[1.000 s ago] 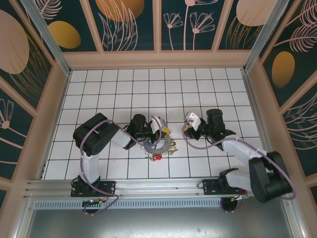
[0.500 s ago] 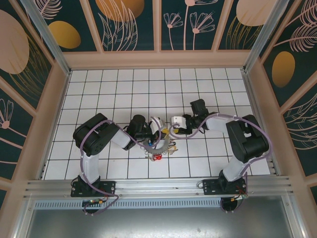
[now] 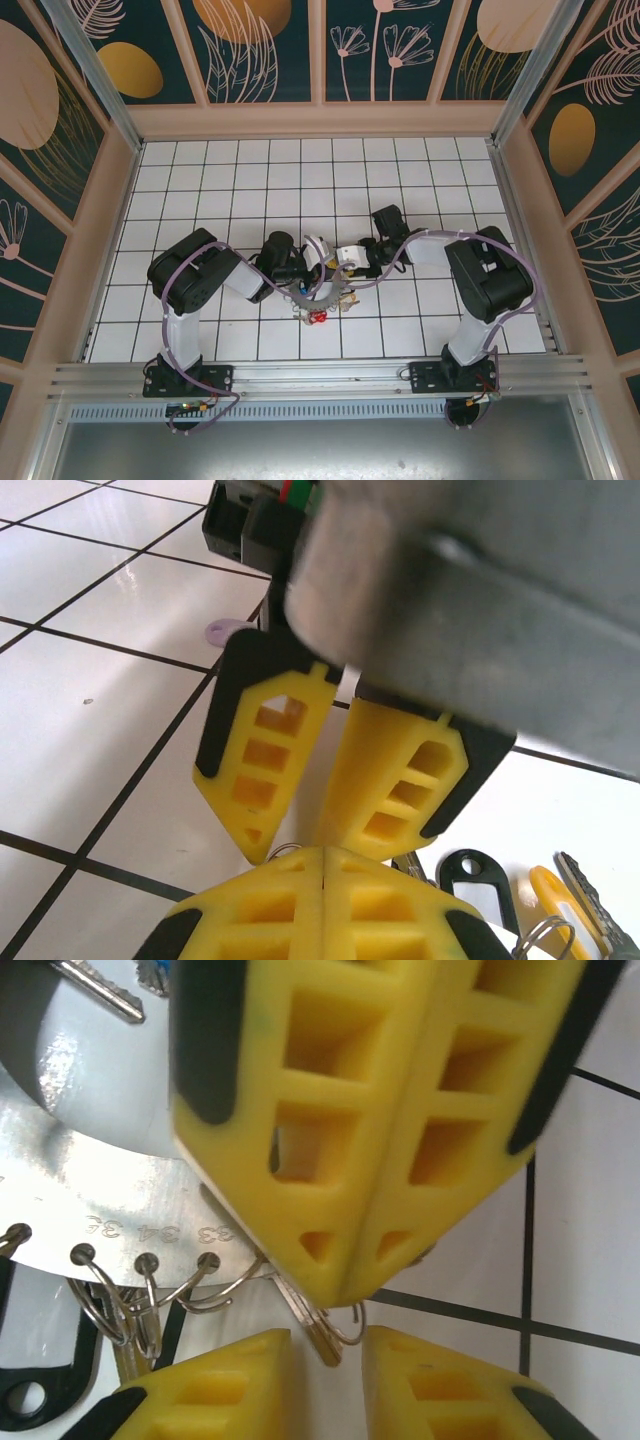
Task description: Put the keys on the keyring
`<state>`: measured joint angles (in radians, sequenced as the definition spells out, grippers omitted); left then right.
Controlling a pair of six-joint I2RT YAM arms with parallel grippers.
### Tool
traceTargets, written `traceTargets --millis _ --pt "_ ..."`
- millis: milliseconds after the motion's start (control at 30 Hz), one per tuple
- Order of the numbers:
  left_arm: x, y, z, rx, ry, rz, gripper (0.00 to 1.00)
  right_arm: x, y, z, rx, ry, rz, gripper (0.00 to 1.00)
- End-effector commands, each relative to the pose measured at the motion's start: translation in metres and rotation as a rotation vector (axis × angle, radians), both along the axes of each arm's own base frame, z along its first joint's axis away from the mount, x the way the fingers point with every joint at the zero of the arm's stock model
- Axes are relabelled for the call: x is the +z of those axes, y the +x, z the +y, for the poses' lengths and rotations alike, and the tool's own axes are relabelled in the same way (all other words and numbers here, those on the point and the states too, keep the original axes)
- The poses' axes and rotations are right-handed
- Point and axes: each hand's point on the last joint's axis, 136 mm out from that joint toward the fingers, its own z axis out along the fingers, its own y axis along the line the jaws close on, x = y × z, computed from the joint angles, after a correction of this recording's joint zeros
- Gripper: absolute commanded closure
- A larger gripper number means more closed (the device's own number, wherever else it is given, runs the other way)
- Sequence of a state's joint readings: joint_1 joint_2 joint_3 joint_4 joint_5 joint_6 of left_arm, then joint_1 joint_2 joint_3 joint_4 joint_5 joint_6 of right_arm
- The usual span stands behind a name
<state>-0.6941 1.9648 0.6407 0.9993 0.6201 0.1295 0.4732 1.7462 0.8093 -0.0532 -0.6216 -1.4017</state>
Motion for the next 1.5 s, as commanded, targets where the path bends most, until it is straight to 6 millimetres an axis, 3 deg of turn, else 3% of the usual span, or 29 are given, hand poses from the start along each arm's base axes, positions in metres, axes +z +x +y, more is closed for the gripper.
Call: traceTargets --millis 0,467,767,933,1133,1300,1467 --pt "0.003 -0.003 -0.003 -0.022 -0.022 -0.007 1.0 0.003 -0.001 0.008 0.043 0.022 -0.011 0.75" --pt "0.002 -0.003 -0.004 -0.028 -0.02 -0.005 1.0 0.012 0.0 0.013 0.051 0.061 -0.014 0.72" --pt "0.002 -0.002 -0.005 -0.031 -0.018 0.0 1.0 0.013 -0.001 0.014 0.052 0.064 -0.007 0.94" --pt "0.011 -0.003 -0.007 -0.049 -0.01 -0.013 1.0 0.021 -0.005 0.013 0.048 0.082 0.007 1.0" --pt "0.033 -0.007 -0.003 -0.096 0.006 -0.056 0.84 0.034 -0.002 0.011 -0.015 0.085 0.044 1.0" --pt "0.035 -0.002 0.007 -0.105 0.07 -0.08 0.76 0.038 -0.001 0.007 -0.029 0.085 0.053 1.0" --pt "0.025 0.004 0.006 -0.122 0.147 -0.092 0.75 0.04 0.0 0.007 -0.034 0.082 0.061 1.0"
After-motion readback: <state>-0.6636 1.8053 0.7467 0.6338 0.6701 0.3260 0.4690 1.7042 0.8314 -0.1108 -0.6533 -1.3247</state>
